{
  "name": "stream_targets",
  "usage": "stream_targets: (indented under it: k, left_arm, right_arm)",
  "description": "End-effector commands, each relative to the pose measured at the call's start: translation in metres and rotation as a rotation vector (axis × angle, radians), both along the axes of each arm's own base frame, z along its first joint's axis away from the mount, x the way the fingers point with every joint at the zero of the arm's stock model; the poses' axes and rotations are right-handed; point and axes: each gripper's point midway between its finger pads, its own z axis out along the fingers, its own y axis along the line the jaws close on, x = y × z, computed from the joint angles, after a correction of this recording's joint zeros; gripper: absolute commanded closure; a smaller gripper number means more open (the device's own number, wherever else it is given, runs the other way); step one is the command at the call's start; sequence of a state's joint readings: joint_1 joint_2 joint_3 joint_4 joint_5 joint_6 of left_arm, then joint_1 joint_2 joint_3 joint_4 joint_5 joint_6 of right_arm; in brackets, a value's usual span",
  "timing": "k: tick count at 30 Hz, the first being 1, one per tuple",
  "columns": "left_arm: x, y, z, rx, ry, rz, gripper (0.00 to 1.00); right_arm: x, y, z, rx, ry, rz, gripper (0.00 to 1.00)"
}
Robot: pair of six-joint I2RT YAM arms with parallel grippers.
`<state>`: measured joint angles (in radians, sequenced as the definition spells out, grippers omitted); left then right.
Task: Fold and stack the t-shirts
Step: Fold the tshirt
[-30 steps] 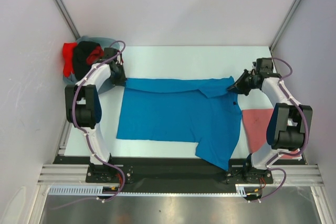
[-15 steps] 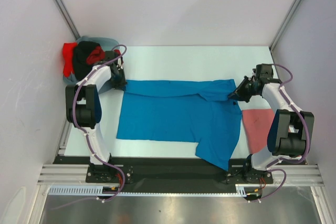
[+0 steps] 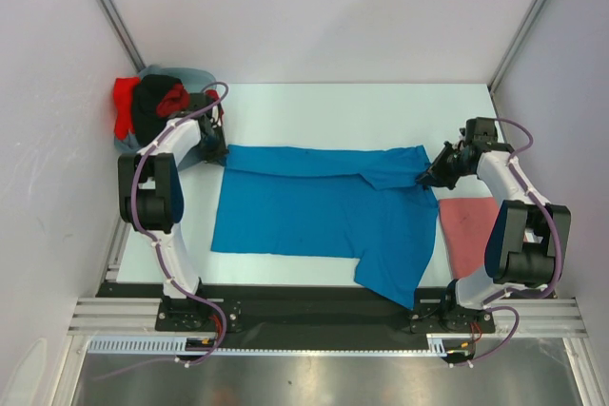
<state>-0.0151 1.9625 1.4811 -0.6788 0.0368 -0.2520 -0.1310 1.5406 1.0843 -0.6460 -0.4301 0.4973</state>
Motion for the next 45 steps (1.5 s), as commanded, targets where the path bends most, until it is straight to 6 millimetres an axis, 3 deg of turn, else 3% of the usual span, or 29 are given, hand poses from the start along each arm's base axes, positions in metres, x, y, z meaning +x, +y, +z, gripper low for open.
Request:
stream_targets:
  k: [1,10,18,31,38,45]
  left_arm:
    - [-0.004,0.007,0.008,0.024,-0.011,-0.006,1.00]
    - [-0.018,0.009,0.007,0.033,0.010,0.013,1.00]
    - [-0.017,0.008,-0.002,0.027,0.025,0.018,1.00]
    - [-0.017,0.007,-0.004,0.021,0.028,0.017,1.00]
    - [-0.016,0.007,-0.004,0.021,0.027,0.017,1.00]
    - [-0.016,0.006,-0.006,0.012,0.032,0.019,1.00]
  right_arm:
    - [0.004,-0.006,0.007,-0.024,-0.030,-0.001,1.00]
    - [0.005,-0.005,-0.012,-0.019,0.005,0.006,1.00]
    - [-0.002,-0.008,-0.027,-0.032,0.073,0.010,1.00]
    - [-0.004,-0.010,-0.031,-0.047,0.092,0.010,1.00]
    - [-0.011,0.001,-0.014,-0.011,0.098,0.000,1.00]
    - [-0.019,0.013,-0.032,0.040,0.134,-0.051,1.00]
